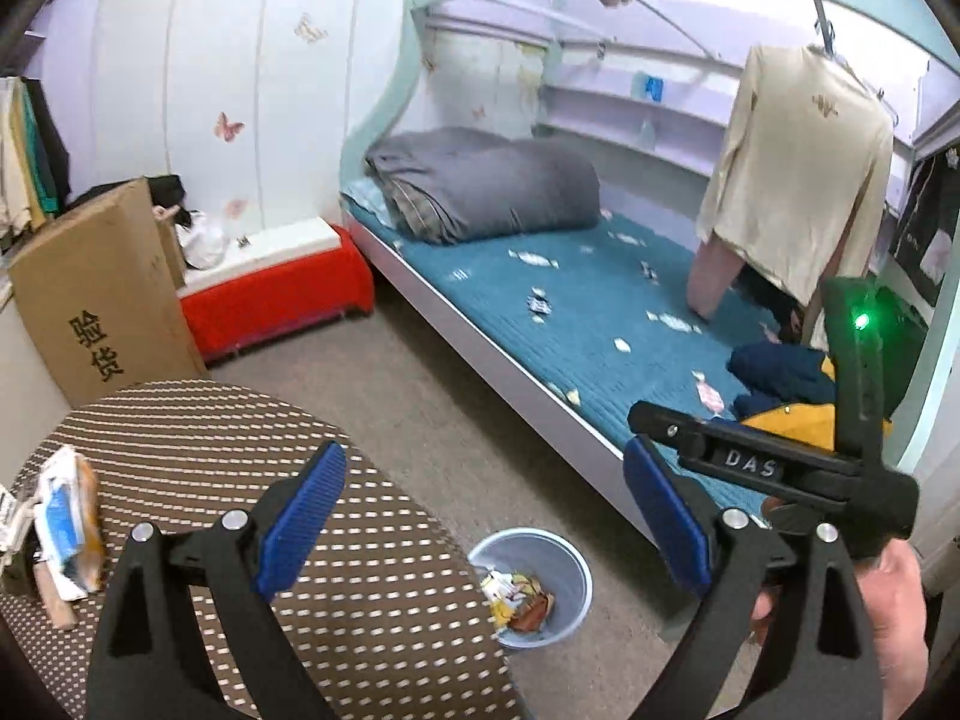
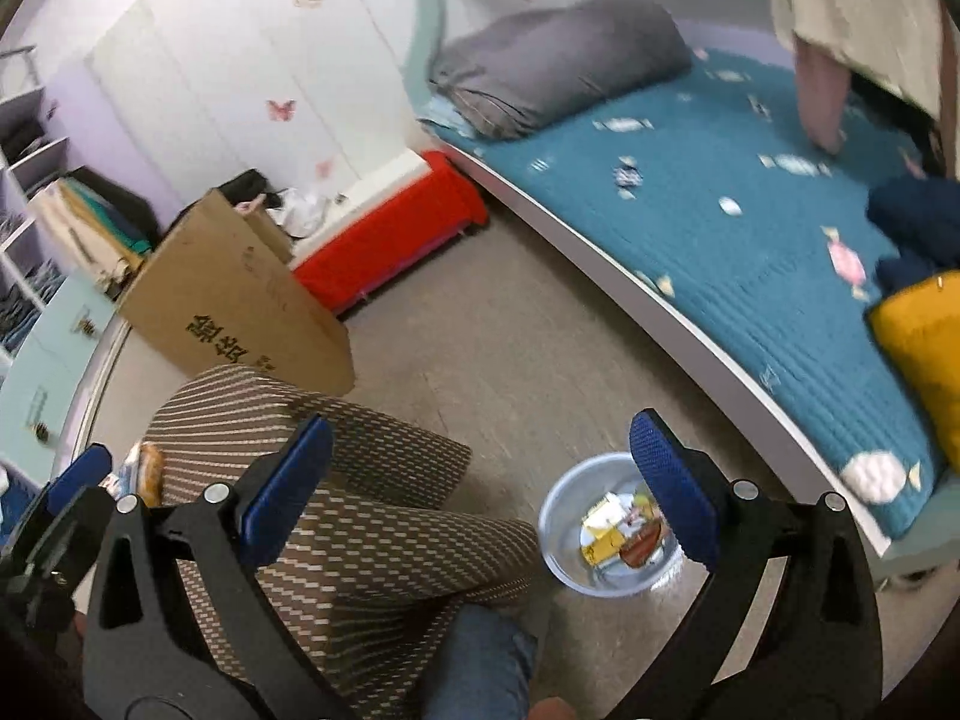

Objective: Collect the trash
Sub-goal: 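Move both open tools back over the table toward the remaining trash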

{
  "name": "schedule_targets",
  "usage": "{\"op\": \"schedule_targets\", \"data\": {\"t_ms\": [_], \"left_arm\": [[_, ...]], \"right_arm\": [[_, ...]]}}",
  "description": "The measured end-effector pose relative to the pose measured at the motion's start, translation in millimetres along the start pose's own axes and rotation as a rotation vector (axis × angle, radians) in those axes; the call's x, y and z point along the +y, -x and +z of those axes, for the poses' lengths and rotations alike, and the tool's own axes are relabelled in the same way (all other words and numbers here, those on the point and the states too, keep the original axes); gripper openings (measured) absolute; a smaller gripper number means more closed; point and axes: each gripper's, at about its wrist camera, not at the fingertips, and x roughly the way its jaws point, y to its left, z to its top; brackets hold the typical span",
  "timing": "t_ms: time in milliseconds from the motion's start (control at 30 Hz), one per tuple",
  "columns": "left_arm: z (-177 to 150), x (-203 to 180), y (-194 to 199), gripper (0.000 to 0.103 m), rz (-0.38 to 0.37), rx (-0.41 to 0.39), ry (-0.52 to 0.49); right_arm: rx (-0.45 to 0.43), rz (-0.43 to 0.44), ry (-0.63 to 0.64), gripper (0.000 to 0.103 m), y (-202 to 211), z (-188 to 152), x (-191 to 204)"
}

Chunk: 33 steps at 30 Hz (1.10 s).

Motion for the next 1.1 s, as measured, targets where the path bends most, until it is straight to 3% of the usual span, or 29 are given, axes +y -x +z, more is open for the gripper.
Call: {"op": "schedule_targets", "data": {"t_ms": [267,567,833,1100], "left_arm": [[-6,47,59,0.092,0.067,-0.093,0.056],[-24,106,103,0.092,0.155,-0.152,0.131],[-56,165,136,0.092,0.266,-0.176,0.215],[-103,260,166,0.092,0.447,-0.153,0.363]], "right_arm": [[-0.043,0.067,0.146,0.097,27,1,76],[-0.033,0.133,0.262,0.097,28,-16,146],[0.028,0.196,0.379,0.097,7,-43,214],[0.118,0.267,0.496,0.097,-24,-81,285]]}}
